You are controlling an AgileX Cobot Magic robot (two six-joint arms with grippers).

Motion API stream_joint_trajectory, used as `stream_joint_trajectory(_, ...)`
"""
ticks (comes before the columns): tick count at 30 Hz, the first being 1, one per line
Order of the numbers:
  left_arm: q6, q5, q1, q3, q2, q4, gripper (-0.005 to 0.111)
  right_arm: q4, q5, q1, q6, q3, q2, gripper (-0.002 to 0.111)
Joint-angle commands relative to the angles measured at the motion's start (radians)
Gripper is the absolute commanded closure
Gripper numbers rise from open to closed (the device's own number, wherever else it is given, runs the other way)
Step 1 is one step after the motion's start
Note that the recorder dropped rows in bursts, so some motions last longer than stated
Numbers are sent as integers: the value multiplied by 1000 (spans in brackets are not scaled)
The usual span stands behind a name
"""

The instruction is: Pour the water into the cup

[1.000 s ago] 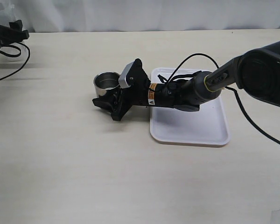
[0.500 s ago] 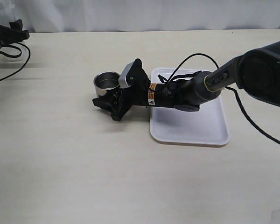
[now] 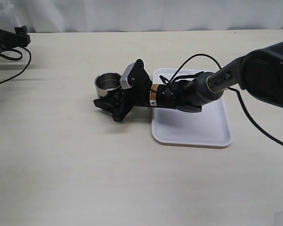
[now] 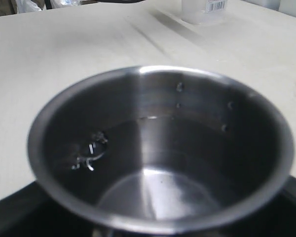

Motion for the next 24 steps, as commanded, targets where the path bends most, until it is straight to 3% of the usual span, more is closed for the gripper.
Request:
stream_joint_trajectory(1, -21, 8, 3, 11, -5, 5, 19, -14, 39, 0, 7, 3, 8, 104)
stream_joint_trajectory(10, 4, -117, 3, 223, -135, -2, 19, -14, 39, 0, 7, 3, 8, 104)
stream_joint_trajectory(24, 26, -157, 3, 661, -639, -3, 19, -14, 39, 0, 7, 3, 8, 104)
